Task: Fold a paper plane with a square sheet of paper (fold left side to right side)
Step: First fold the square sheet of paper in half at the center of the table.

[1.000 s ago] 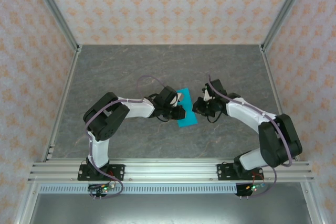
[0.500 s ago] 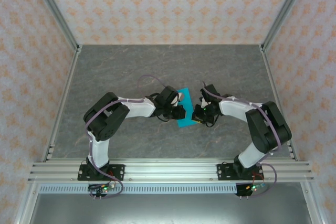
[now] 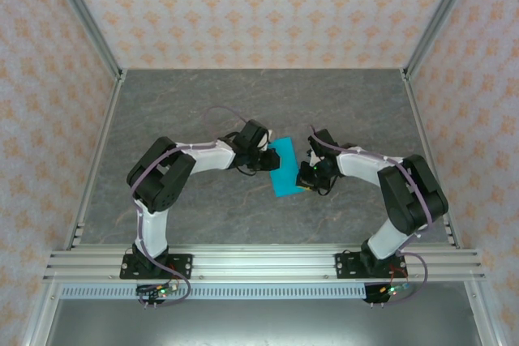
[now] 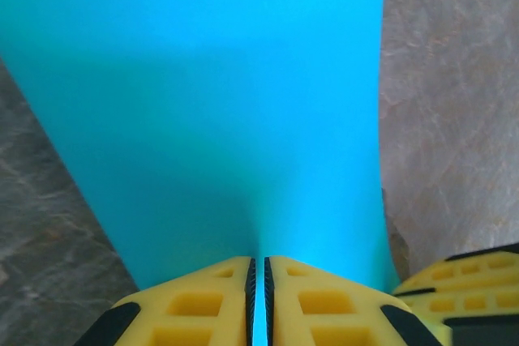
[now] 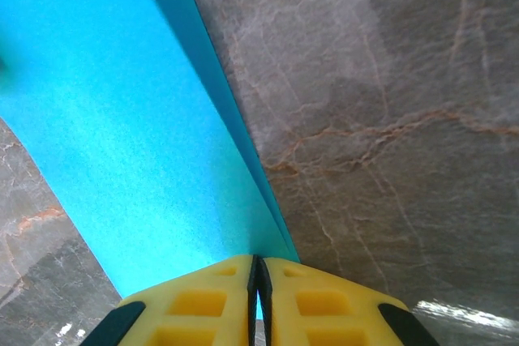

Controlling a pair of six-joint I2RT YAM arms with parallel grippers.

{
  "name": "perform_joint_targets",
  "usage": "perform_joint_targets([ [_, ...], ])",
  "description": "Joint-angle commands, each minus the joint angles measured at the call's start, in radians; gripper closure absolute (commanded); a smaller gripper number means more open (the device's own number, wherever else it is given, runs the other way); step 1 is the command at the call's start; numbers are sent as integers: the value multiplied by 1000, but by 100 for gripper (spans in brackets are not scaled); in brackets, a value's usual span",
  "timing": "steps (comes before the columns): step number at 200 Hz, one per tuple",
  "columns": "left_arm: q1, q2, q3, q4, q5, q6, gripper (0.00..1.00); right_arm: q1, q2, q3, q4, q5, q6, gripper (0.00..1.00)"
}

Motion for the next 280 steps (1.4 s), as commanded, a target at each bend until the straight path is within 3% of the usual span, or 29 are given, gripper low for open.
perform_joint_targets([
  [1, 26, 29, 13, -18, -37, 18, 85, 0, 43, -27, -102, 149, -21, 86],
  [35, 40, 40, 6, 8, -7, 19, 85, 1, 44, -23, -106, 148, -22, 87],
  [105, 91, 69, 23, -15, -62, 59, 85, 0, 42, -26, -130, 177, -32, 87],
  [217, 249, 229, 277, -110, -60, 96, 85, 1, 18, -56, -87, 129, -11, 87],
  [250, 250, 141, 252, -105, -56, 102, 84, 0, -33, -74, -3, 81, 20, 85],
  [280, 245, 0, 129, -20, 0, 60, 83, -1, -42, -51, -7, 83, 23, 85],
])
